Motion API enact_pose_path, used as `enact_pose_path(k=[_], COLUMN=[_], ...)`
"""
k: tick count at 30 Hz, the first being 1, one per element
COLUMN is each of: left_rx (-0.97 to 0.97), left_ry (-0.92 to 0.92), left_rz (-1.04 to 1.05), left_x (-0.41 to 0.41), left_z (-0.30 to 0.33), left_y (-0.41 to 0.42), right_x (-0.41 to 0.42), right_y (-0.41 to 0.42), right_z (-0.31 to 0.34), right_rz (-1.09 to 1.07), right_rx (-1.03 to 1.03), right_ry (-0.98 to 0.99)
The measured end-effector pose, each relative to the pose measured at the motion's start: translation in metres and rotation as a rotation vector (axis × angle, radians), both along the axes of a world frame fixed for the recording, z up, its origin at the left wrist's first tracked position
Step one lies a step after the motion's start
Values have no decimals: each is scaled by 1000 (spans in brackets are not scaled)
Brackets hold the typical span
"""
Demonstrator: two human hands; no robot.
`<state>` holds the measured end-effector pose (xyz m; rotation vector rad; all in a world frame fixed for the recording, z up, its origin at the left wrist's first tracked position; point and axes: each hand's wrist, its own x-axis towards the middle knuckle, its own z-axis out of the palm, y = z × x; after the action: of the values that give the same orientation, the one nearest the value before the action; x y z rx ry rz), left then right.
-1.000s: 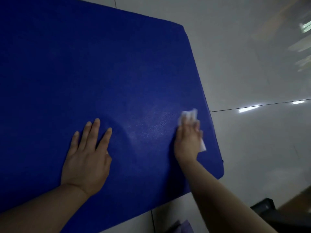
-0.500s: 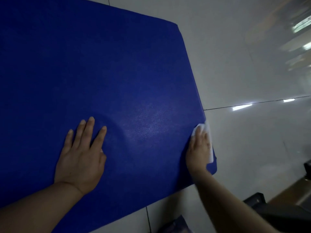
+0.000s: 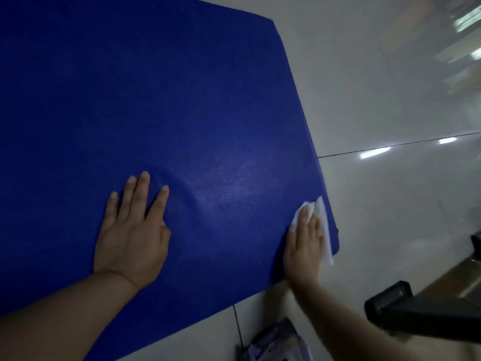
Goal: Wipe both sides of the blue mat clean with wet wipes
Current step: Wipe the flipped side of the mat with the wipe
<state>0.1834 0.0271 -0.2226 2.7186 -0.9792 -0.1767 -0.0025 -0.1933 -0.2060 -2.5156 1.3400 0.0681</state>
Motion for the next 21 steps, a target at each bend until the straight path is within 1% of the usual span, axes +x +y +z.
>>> enact_pose_path(k=[2, 3, 5, 7, 8, 10, 13, 15, 18, 19, 21], left_rx=[3, 3, 2, 0, -5, -17, -21, -24, -15, -12, -1], left_ry=[5, 9, 10, 10, 5, 13, 49, 58, 51, 51, 54], left_rz=[3, 4, 3, -4, -7, -6, -3, 0, -2, -4, -7], left_x=[0, 0, 0, 0, 1, 2, 3, 3, 2, 3, 3], left_z=[0, 0, 1, 2, 3, 4, 6, 6, 7, 8, 9], left_y=[0, 0, 0, -1, -1, 0, 0, 0, 1, 1, 1], right_x=[-9, -10, -5, 4, 10, 19, 29, 29, 22, 22, 29], right_y=[45, 55, 40, 1, -20, -46, -33, 6, 67, 69, 49], right_z=[0, 0, 1, 1, 1, 4, 11, 12, 13, 12, 12], right_rz=[92, 96, 47, -70, -150, -320, -493, -508, -393, -382, -451], right_rx=[44, 60, 30, -51, -54, 7, 54, 118, 230, 243, 219], right_ry=[18, 39, 75, 100, 119, 151, 134, 104, 107, 114, 118])
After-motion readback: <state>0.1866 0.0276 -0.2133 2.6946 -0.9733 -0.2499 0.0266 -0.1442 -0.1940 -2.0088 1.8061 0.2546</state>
